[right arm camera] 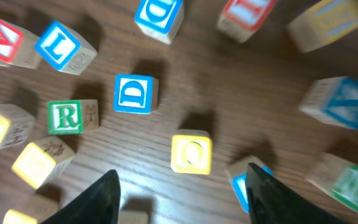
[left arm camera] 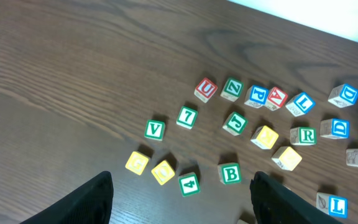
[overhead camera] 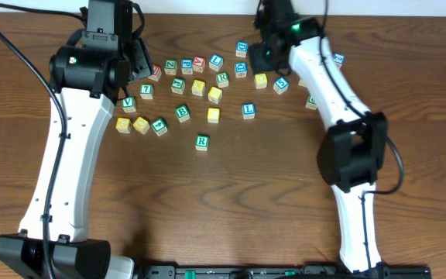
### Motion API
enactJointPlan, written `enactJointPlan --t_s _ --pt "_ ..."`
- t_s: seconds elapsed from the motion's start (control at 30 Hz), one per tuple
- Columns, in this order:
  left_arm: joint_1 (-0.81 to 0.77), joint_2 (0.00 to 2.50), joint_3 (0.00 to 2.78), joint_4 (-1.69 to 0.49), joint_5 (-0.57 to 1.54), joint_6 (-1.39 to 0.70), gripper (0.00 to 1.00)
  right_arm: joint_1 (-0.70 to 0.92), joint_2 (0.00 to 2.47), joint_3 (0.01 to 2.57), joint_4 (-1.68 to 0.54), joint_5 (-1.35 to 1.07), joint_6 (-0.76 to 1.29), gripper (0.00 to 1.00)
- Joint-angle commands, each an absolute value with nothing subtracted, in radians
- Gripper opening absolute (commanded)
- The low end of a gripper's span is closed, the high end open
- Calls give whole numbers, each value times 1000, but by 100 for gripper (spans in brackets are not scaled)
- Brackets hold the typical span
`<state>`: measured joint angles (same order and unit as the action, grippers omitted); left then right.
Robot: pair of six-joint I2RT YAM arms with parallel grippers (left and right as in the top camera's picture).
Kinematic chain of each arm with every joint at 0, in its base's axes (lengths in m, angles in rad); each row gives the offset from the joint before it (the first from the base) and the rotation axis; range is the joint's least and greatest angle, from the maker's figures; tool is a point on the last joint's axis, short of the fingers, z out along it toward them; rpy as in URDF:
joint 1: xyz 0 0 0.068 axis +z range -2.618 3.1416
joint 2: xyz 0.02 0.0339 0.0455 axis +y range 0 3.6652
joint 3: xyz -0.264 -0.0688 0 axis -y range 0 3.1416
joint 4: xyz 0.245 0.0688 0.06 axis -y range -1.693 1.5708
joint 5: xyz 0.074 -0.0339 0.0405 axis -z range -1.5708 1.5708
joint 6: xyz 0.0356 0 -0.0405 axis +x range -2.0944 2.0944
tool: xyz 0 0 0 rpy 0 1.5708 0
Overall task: Spell out ROBOT
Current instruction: 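Move the right gripper to the yellow O block and grasp it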
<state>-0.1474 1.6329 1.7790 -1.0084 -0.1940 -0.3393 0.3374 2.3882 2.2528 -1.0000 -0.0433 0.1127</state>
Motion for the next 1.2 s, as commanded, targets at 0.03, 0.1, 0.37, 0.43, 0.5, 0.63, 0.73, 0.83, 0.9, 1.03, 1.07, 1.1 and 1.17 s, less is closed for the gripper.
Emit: enactJointPlan --t_s 0.03,0.1,0.37,0.43,0.5,0.63,0.73,0.83,0.9,1.03,1.07,1.1,1.17 --pt "-145 1640 1779 -1025 -211 -330 70 380 2440 2274 -991 52 146 56" --pt "-145 1640 1779 -1028 -211 -330 70 388 2450 2274 -990 83 163 56" --pt "-145 1640 1779 -1036 -211 -330 70 401 2478 2274 -989 201 273 57" --pt "-145 1640 1779 -1035 -211 -330 71 401 2488 2274 -986 200 288 57" --pt "-145 1640 1779 -1035 -211 -330 71 401 2497 2274 -985 200 296 58" --pt "-145 1640 1779 -1035 -211 -330 71 401 2499 2272 -983 195 300 58" --pt "-145 1640 1779 -1036 -211 -330 71 401 2499 2267 -979 188 300 58" --pt "-145 1640 1779 -1036 -211 -330 71 401 2499 2243 -958 179 314 58" --pt "-145 1640 1779 -1036 -211 -330 71 401 2499 2221 -936 162 314 58" --pt "-145 1640 1779 -1036 -211 -330 71 401 2499 2169 -889 150 314 58" --pt "-145 1640 1779 -1036 -211 -330 71 401 2499 2157 -879 150 314 57" --pt "-145 1640 1779 -1036 -211 -330 71 401 2499 2146 -870 150 314 57" --pt "-145 1640 1779 -1036 -211 -330 71 400 2499 2132 -859 151 314 55"
